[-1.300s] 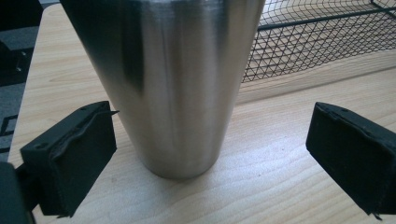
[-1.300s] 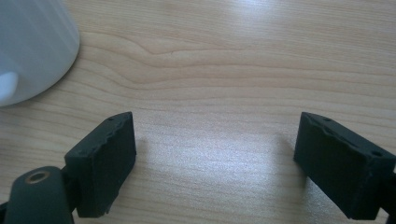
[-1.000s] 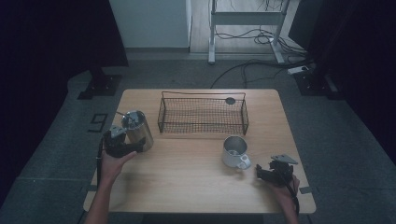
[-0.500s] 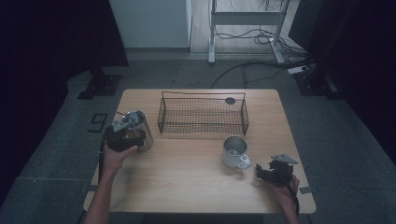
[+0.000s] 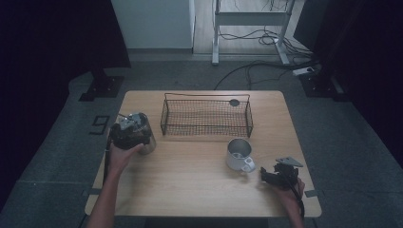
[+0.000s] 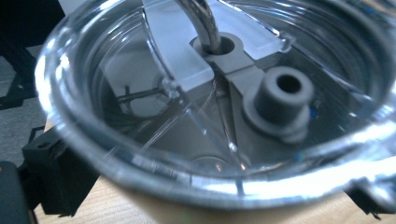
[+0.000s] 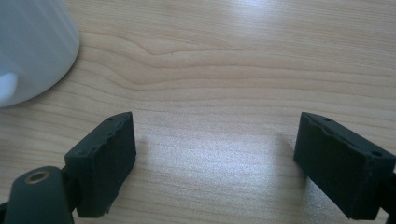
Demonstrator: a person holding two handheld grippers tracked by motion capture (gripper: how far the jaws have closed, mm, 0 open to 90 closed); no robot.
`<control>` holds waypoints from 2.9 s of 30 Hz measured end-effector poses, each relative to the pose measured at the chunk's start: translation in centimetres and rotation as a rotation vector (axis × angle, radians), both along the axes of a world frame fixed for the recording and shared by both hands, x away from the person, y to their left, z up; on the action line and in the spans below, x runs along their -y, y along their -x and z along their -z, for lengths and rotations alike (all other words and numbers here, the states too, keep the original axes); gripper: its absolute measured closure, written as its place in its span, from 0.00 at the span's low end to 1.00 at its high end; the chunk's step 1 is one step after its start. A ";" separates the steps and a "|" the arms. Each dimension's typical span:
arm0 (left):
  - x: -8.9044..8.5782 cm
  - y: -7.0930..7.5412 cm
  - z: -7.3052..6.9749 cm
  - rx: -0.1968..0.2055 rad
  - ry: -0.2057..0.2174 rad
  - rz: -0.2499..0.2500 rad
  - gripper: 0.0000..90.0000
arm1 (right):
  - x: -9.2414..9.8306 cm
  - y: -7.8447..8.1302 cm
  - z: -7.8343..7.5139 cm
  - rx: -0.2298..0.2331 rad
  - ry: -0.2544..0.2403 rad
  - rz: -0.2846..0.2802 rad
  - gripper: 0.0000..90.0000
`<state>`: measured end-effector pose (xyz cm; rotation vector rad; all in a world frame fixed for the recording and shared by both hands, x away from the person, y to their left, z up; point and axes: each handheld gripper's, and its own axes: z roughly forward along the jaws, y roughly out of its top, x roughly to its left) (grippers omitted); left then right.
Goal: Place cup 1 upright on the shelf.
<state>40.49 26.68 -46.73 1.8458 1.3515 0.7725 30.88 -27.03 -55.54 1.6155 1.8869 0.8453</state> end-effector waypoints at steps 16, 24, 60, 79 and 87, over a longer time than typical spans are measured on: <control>-0.1 -0.9 0.3 -0.007 0.031 0.005 0.03 | 0.0 -0.1 0.0 0.000 0.003 -0.002 0.14; 0.0 -0.8 0.2 -0.012 0.030 0.012 0.04 | 0.0 -0.1 0.0 0.000 0.003 -0.002 0.14; 1.8 2.0 -4.1 0.061 0.018 0.022 0.04 | 0.0 0.0 0.0 0.000 0.001 -0.002 0.14; 2.2 1.7 -7.8 0.089 0.039 0.034 0.04 | 0.1 -0.1 0.0 0.002 0.001 -0.011 0.14; 3.0 1.4 -8.7 0.092 0.035 0.045 0.04 | 0.1 -0.2 0.0 0.001 0.001 -0.011 0.14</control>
